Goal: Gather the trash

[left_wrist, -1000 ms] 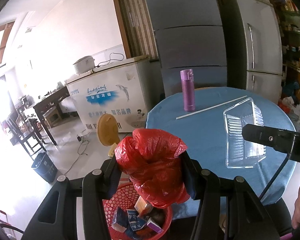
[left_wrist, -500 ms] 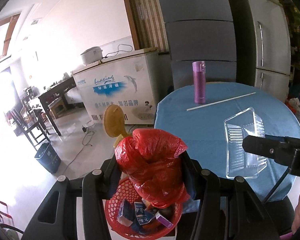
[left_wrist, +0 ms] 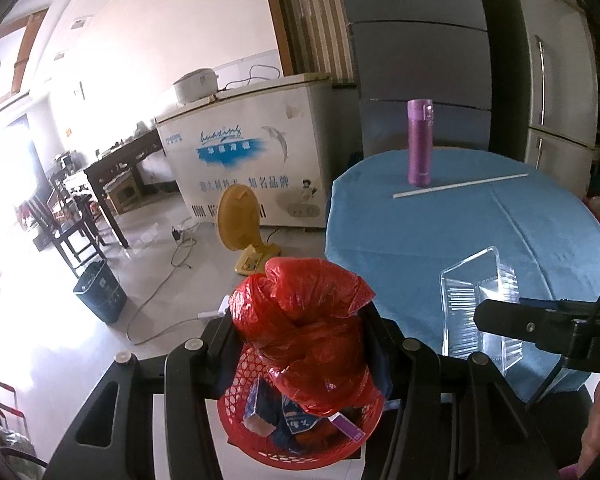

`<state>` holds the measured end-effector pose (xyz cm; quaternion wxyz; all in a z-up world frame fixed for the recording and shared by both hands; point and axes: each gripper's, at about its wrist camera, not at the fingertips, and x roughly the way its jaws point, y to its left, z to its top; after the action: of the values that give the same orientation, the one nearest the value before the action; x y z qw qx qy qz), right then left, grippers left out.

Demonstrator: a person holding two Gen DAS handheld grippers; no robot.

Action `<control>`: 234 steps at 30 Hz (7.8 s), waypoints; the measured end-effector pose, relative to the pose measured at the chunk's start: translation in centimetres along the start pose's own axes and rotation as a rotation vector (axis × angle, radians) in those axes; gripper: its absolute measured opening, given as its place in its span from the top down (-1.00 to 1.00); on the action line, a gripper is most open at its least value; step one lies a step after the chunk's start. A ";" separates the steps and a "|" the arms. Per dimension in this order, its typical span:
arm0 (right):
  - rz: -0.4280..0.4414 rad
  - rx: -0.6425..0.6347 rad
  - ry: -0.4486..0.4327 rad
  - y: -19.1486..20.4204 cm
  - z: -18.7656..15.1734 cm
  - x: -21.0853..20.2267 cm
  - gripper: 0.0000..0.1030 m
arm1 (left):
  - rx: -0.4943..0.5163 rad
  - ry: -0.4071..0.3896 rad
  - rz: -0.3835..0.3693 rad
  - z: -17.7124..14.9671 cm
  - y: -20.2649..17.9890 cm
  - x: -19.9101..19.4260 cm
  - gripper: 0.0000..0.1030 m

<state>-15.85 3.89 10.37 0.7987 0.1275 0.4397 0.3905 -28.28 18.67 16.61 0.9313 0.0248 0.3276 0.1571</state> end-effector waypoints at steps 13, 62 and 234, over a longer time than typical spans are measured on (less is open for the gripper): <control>-0.020 0.012 0.083 0.1 0.1 4.3 0.02 | -0.051 0.087 0.018 -1.9 2.2 3.1 -0.06; -0.147 0.081 0.223 -1.8 2.2 18.3 0.01 | -0.143 0.306 -0.002 -8.8 6.1 11.0 -0.06; -0.716 -0.101 -0.487 -14.7 5.0 -19.8 -0.33 | 0.168 -0.087 -0.222 10.6 -24.2 -0.8 -0.81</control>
<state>-10.40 -19.76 17.20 0.9694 0.0161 0.2353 0.0685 -15.66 -3.93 21.80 0.9510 0.0731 0.2994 0.0238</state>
